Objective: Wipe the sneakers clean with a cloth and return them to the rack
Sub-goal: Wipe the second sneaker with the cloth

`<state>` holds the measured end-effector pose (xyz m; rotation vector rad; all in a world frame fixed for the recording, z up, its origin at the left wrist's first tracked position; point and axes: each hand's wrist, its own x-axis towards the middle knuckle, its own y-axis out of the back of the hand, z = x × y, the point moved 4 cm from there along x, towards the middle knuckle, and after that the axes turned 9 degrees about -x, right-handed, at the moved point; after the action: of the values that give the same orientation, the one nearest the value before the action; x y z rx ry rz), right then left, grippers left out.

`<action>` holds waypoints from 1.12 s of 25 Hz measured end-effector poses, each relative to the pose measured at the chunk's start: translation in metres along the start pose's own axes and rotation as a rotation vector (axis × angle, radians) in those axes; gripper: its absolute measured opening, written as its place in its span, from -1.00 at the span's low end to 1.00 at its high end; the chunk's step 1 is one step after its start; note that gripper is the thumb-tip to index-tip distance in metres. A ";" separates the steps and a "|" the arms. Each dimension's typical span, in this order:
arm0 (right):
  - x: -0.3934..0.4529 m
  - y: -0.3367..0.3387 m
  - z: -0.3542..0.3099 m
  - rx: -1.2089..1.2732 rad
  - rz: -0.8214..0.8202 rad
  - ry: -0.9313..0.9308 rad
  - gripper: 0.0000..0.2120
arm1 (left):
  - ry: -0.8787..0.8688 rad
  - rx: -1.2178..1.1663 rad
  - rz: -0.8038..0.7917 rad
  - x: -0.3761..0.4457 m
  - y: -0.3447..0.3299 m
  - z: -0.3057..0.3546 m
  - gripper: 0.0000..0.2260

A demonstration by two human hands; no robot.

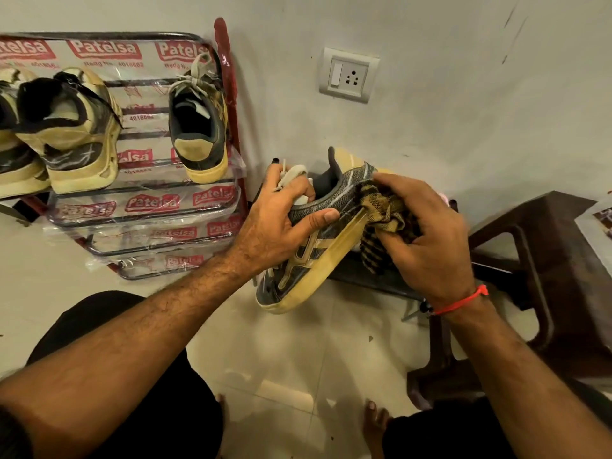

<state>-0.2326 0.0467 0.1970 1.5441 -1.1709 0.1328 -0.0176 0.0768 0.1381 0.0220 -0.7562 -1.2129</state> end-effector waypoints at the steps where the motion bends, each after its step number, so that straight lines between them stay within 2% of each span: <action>1: -0.001 -0.002 0.002 -0.028 0.024 0.026 -0.53 | -0.001 -0.027 -0.016 -0.002 -0.003 -0.002 -0.67; 4: -0.003 -0.004 0.013 -0.134 0.036 0.025 -0.53 | 0.008 -0.085 -0.109 -0.004 -0.011 -0.007 -0.63; 7: -0.008 -0.016 0.008 -0.163 -0.019 0.007 -0.60 | -0.014 -0.030 -0.162 -0.002 -0.012 -0.007 -0.60; 11: -0.013 -0.028 -0.012 -0.202 -0.074 0.120 -0.63 | -0.042 -0.014 -0.151 -0.007 -0.015 -0.004 -0.68; 16: 0.001 -0.003 0.019 -0.216 0.068 -0.031 -0.57 | -0.052 -0.010 -0.073 -0.011 -0.021 0.001 -0.69; 21: -0.014 -0.031 -0.018 -0.160 -0.079 0.137 -0.69 | -0.134 0.056 -0.054 -0.010 -0.018 0.004 -0.68; 25: 0.005 -0.008 0.019 -0.181 0.054 -0.071 -0.65 | -0.182 0.094 -0.082 -0.009 -0.018 0.006 -0.70; 26: 0.003 -0.008 0.019 -0.171 0.054 -0.079 -0.65 | -0.190 0.102 -0.088 -0.010 -0.018 0.005 -0.71; 28: -0.005 -0.021 0.001 -0.130 -0.025 0.021 -0.70 | -0.203 0.095 -0.098 -0.010 -0.016 0.004 -0.70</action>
<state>-0.2204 0.0464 0.1786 1.4397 -1.1212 0.0550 -0.0345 0.0807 0.1297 0.0143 -0.9999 -1.2845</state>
